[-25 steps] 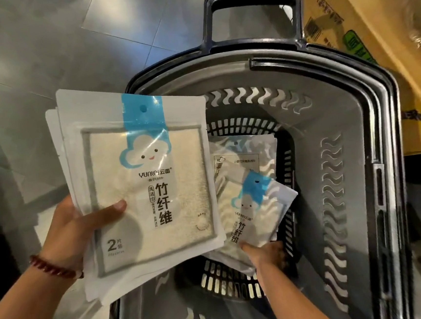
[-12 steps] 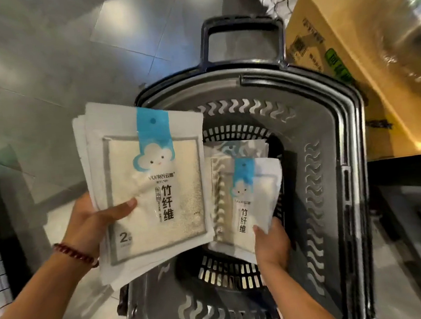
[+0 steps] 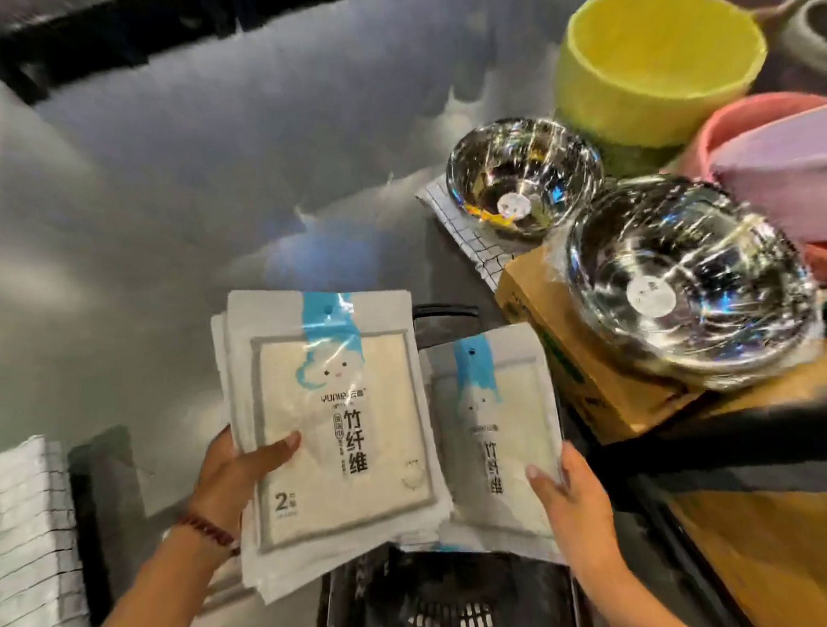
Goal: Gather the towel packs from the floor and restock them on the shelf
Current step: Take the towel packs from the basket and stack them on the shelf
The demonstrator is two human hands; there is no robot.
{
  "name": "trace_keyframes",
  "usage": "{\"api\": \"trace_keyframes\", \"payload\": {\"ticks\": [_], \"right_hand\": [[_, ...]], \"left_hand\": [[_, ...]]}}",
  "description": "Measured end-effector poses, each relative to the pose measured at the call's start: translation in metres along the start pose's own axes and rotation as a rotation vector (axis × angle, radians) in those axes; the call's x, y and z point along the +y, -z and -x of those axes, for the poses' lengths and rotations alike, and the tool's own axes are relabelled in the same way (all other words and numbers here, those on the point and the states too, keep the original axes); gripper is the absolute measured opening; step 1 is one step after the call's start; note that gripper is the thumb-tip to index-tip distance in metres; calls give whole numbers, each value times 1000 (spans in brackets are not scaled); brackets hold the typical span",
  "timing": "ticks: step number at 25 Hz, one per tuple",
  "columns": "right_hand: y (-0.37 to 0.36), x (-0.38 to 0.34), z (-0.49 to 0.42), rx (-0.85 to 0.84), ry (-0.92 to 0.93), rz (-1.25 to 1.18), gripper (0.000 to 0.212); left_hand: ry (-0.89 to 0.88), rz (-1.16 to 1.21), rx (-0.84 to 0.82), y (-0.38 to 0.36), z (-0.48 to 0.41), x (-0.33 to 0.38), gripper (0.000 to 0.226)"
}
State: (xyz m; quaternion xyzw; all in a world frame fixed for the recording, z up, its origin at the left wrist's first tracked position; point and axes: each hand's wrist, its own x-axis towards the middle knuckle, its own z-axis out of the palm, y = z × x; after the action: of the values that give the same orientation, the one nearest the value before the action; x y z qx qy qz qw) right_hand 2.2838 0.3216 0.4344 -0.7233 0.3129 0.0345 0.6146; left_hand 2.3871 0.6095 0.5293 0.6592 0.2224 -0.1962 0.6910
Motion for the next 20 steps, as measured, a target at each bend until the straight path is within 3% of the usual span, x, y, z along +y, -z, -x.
{"api": "trace_keyframes", "payload": {"ticks": [2,4,5,8,13,16,20], "right_hand": [[24,-57,19,29,92,-8,10],[51,-112,41,83,163,-48,14],[64,-136,54,111,190,-66,18],[95,-193,99,189,259,-144,25],[130,-239,185,409,350,-245,26],[158,-247,237,528,387,-270,23],[212,-242,292,725,401,-235,19]], "left_hand": [[-56,24,-52,-6,22,44,57],[-115,26,-109,-13,44,84,75],[-138,18,-130,-16,55,103,68],[-231,12,-191,-29,87,152,14],[-309,-61,-396,-50,133,199,29],[-339,-63,-494,-79,161,213,16],[-309,-56,-664,-136,200,215,15]]}}
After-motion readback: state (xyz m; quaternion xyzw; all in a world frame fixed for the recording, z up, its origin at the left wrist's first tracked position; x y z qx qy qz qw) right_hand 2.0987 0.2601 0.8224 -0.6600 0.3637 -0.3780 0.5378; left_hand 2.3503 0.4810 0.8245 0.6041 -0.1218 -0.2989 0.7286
